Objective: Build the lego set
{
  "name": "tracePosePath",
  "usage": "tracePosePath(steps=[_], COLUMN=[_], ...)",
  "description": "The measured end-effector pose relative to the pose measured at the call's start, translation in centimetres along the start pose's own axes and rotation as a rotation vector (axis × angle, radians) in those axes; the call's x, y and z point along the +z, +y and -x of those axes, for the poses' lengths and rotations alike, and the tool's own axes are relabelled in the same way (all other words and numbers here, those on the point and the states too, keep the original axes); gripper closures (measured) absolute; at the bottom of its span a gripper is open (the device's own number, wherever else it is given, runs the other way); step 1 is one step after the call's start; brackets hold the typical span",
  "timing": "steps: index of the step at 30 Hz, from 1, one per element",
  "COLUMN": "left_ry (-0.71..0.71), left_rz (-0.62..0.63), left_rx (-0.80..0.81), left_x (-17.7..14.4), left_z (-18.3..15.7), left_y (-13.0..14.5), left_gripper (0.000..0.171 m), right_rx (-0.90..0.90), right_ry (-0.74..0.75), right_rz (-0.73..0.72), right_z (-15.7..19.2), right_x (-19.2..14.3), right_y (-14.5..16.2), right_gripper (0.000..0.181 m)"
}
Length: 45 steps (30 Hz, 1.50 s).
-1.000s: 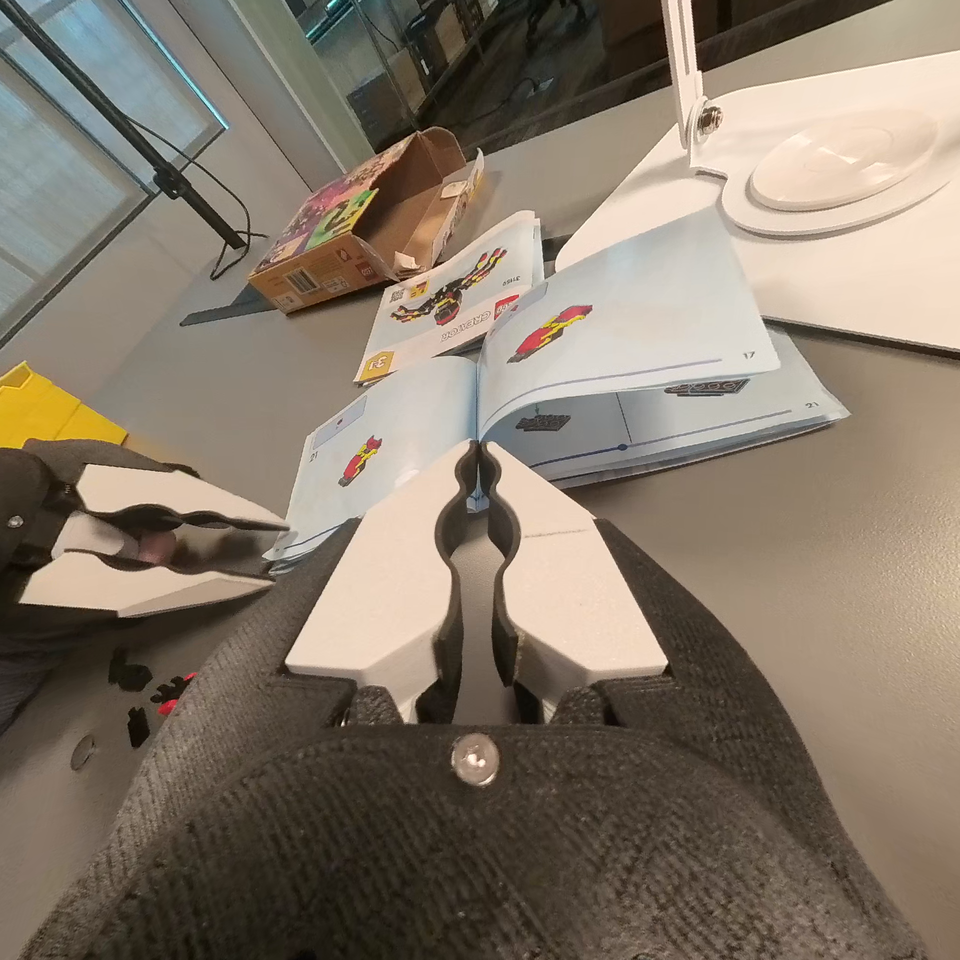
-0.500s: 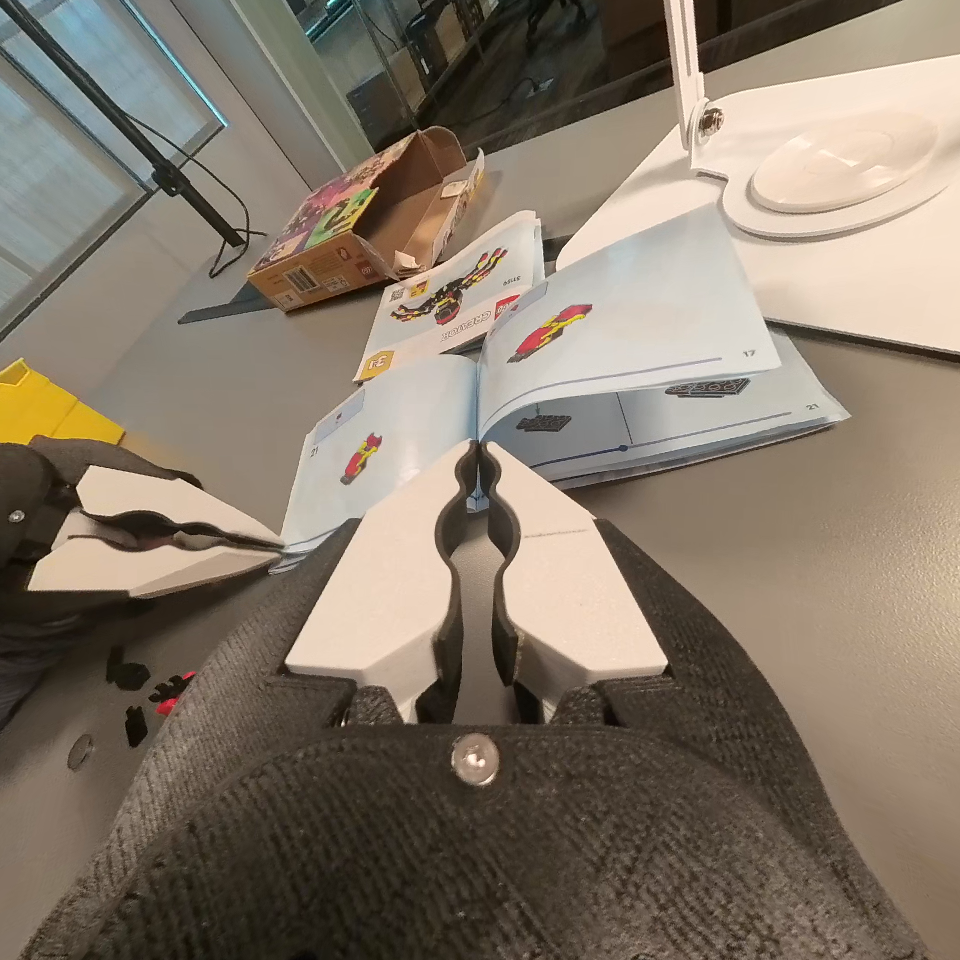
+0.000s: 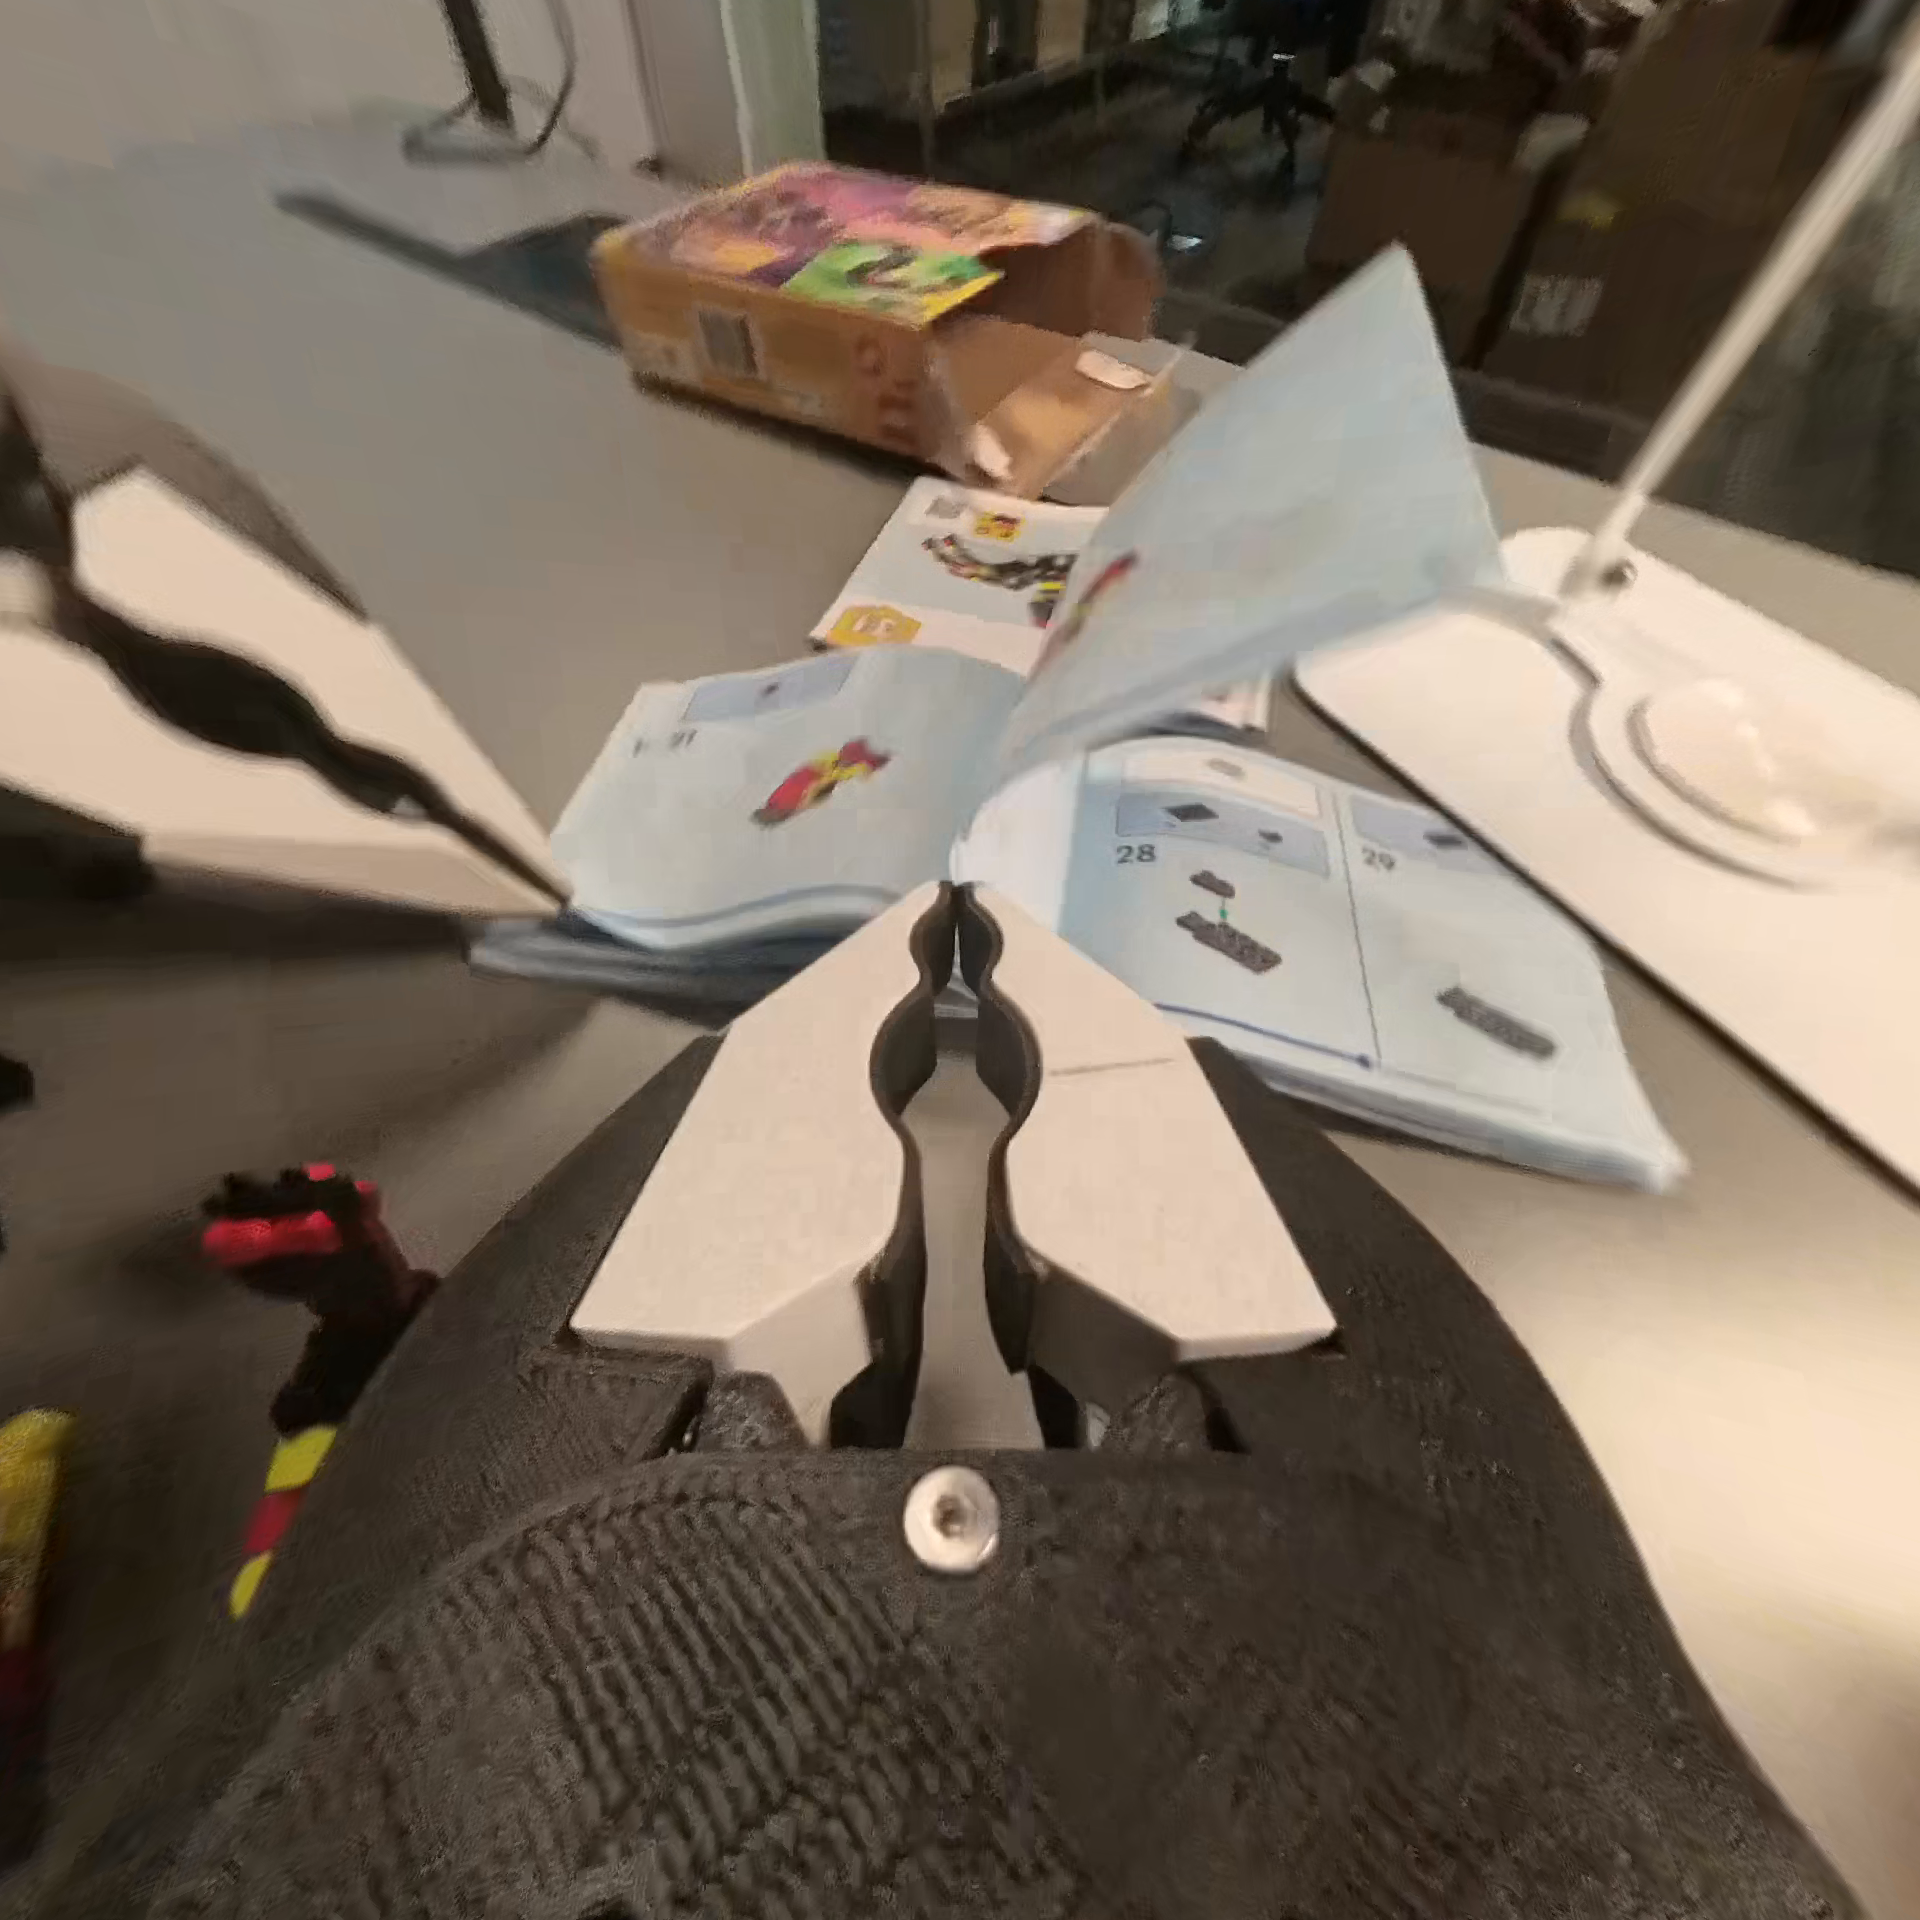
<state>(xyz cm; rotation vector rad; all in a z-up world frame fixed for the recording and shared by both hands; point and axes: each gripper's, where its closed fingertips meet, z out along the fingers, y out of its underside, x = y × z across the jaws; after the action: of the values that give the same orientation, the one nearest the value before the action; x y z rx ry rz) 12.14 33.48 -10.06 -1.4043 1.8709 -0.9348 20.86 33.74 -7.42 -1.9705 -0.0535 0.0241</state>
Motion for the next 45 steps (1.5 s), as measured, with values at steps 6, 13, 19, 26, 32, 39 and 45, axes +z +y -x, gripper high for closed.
tracePosePath(steps=[6, 13, 19, 26, 32, 39, 45], left_ry=[-0.037, -0.172, -0.255, -0.984, -1.186, -0.888, -0.85], left_rz=[0.004, -0.052, -0.252, -0.408, 0.096, 0.527, 0.517], left_rx=[0.047, 0.026, 0.04, -0.074, -0.705, -0.965, -0.907], left_x=[-0.1, -3.5, -10.9, -35.6, -48.2, -45.1, -43.8], left_z=[-0.1, -0.9, -6.7, -6.2, 0.9, -0.3, -1.1], left_y=[0.1, 1.1, -2.7, -1.0, 18.1, 28.1, 27.7], left_gripper=[0.171, 0.156, 0.141, 0.131, 0.079, 0.135, 0.151], right_rx=[-0.417, -0.868, -0.63, -0.353, -0.384, -0.436, -0.307], right_ry=[0.041, 0.122, -0.083, -0.164, -0.361, -0.409, -0.407], right_rz=[0.076, 0.065, -0.043, -0.276, -0.284, -0.234, -0.252], right_z=[3.1, 5.1, 6.4, 10.3, 21.8, 30.6, 32.9], right_x=[1.0, 1.9, -0.2, -7.3, -9.4, -8.6, -7.2], right_y=[1.2, 2.4, -0.4, -10.4, -11.2, -5.2, -2.7], right_gripper=[0.181, 0.181, 0.143, 0.128, 0.127, 0.138, 0.151])
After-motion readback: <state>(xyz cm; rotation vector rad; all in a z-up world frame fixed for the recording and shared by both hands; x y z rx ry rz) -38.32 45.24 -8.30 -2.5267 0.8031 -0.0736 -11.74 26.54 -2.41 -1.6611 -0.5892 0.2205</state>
